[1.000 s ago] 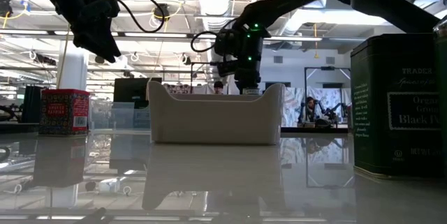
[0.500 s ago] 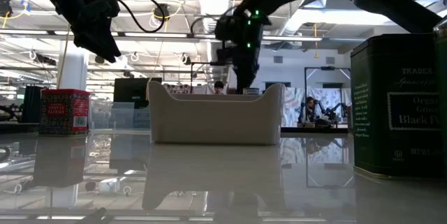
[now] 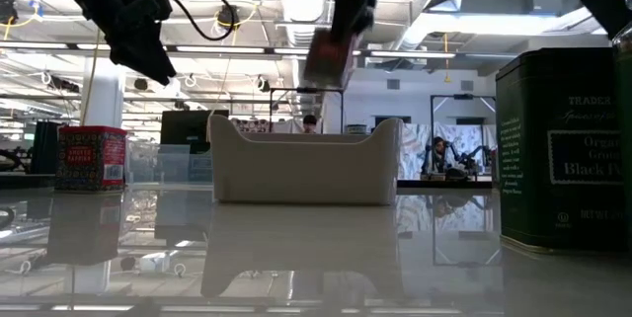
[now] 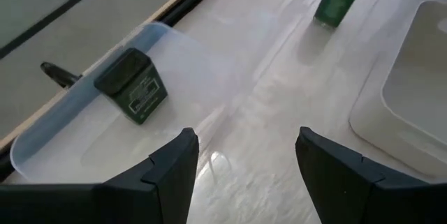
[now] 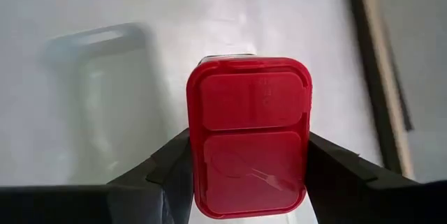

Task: Sort spices by type
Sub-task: Put the middle red seasoning can into the gray bin

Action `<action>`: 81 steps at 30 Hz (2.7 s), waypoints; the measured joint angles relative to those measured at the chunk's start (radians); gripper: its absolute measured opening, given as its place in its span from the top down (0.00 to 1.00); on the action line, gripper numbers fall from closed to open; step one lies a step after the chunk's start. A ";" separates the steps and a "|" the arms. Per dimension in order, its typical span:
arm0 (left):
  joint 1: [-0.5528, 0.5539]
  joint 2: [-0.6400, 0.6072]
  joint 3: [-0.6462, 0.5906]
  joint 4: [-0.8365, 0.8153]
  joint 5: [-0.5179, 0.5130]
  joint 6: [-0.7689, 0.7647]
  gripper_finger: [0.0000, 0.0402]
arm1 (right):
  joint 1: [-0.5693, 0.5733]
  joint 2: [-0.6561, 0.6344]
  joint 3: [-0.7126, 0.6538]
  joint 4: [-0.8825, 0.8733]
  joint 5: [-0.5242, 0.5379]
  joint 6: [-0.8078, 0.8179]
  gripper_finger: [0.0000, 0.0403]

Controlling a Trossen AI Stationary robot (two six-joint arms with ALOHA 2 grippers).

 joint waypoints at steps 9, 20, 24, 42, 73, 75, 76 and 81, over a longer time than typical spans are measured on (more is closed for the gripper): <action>-0.173 -0.064 0.032 -0.034 -0.007 -0.095 0.43 | 0.202 0.002 -0.030 -0.041 0.000 0.104 0.41; -0.523 -0.063 0.032 -0.055 -0.180 -0.308 0.43 | 0.271 0.009 -0.252 0.073 0.044 0.138 0.41; -0.624 -0.063 0.032 -0.054 -0.231 -0.365 0.43 | 0.261 0.009 -0.328 0.149 0.044 0.137 0.41; -0.737 -0.063 0.031 -0.053 -0.294 -0.452 0.43 | 0.200 0.009 -0.529 0.352 0.022 0.030 0.41; -0.737 -0.063 0.030 -0.053 -0.337 -0.458 0.43 | 0.182 0.009 -0.587 0.425 -0.010 0.012 0.38; -0.737 -0.063 0.030 -0.053 -0.337 -0.459 0.43 | 0.182 0.009 -0.587 0.424 -0.010 0.012 0.38; -0.737 -0.063 0.030 -0.053 -0.337 -0.459 0.43 | 0.182 0.009 -0.587 0.421 -0.010 0.012 0.38; -0.737 -0.063 0.030 -0.053 -0.337 -0.459 0.43 | 0.183 0.009 -0.587 0.413 -0.010 0.013 0.38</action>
